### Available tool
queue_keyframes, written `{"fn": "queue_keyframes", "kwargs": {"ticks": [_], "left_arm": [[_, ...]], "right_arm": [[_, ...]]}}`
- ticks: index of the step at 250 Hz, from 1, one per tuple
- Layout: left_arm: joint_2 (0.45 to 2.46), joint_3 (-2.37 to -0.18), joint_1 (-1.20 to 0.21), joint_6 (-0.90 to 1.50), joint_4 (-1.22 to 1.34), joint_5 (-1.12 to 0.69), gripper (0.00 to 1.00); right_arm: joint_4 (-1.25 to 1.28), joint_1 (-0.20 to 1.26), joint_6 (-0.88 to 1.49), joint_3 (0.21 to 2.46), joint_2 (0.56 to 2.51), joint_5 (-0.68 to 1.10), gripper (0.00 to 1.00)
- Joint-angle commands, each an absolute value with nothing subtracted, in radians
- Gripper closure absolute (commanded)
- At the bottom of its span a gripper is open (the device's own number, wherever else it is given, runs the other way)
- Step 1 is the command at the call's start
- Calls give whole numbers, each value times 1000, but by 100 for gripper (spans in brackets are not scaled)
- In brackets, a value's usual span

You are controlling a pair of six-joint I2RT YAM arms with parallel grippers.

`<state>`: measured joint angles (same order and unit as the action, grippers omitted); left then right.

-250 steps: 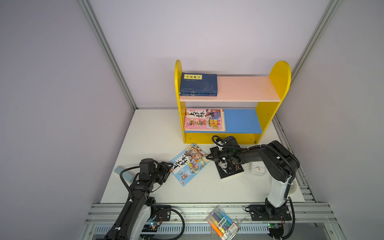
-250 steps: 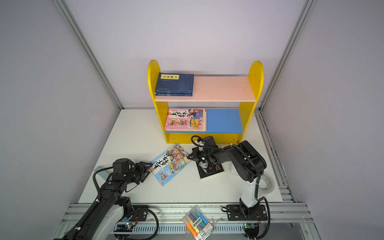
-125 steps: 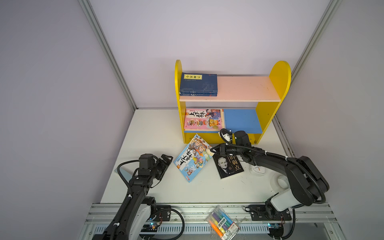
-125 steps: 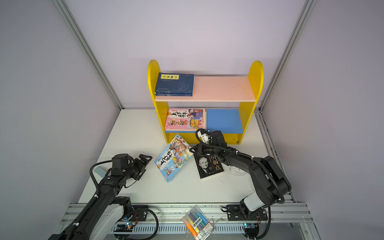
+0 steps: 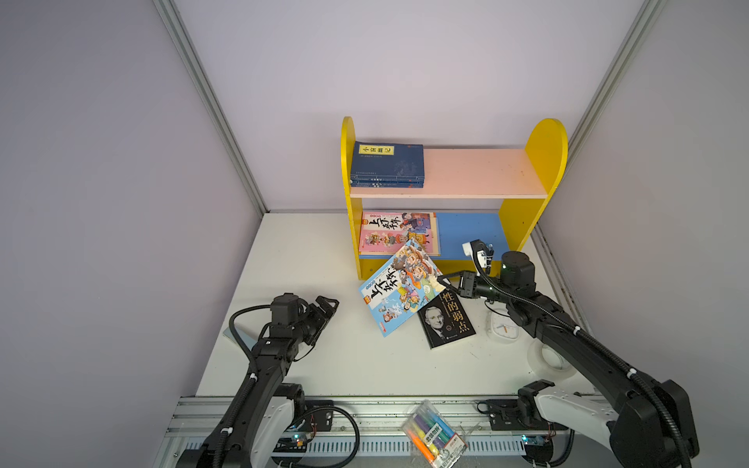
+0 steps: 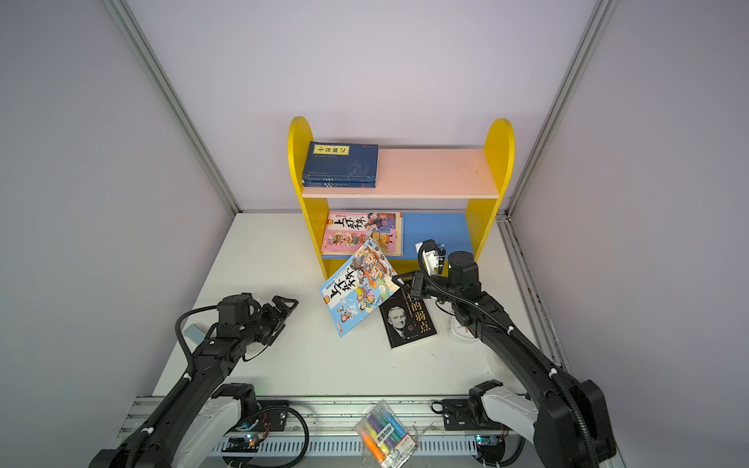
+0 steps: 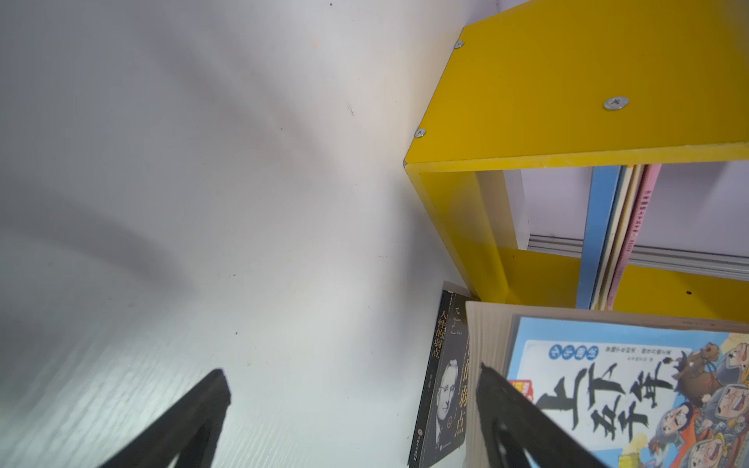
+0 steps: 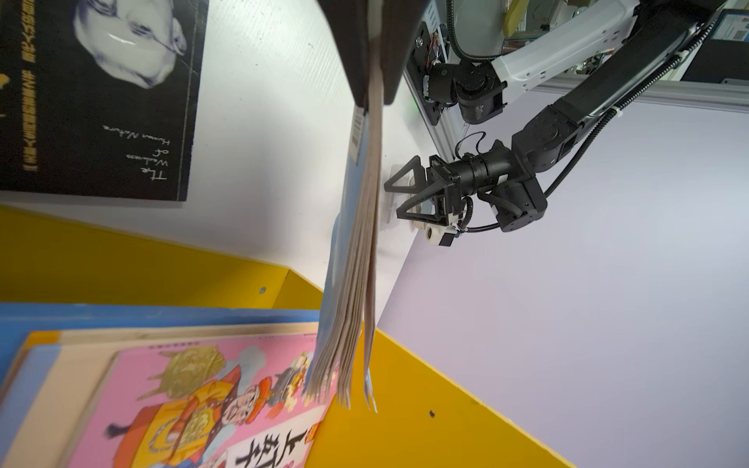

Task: Stacking books/files
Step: Place the book on the bookshelf.

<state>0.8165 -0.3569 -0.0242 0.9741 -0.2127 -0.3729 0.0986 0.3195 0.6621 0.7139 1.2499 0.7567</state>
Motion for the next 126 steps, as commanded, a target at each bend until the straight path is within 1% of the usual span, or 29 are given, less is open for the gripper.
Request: {"fn": "queue_keyframes", "kwargs": {"ticks": [1, 31, 61, 97, 126], "left_arm": [[838, -400, -61, 915, -192, -371, 2], [885, -459, -156, 878, -209, -304, 2], [942, -501, -258, 871, -173, -241, 2], [1020, -529, -334, 881, -106, -212, 2], [1079, -550, -368, 884, -67, -203, 2]], "right_arm": [[140, 276, 725, 730, 1231, 765, 100], [251, 221, 794, 740, 1241, 780, 100], [360, 173, 862, 766, 1274, 785, 100], [406, 147, 872, 804, 1328, 703, 100], [519, 146, 905, 804, 1384, 634, 100]]}}
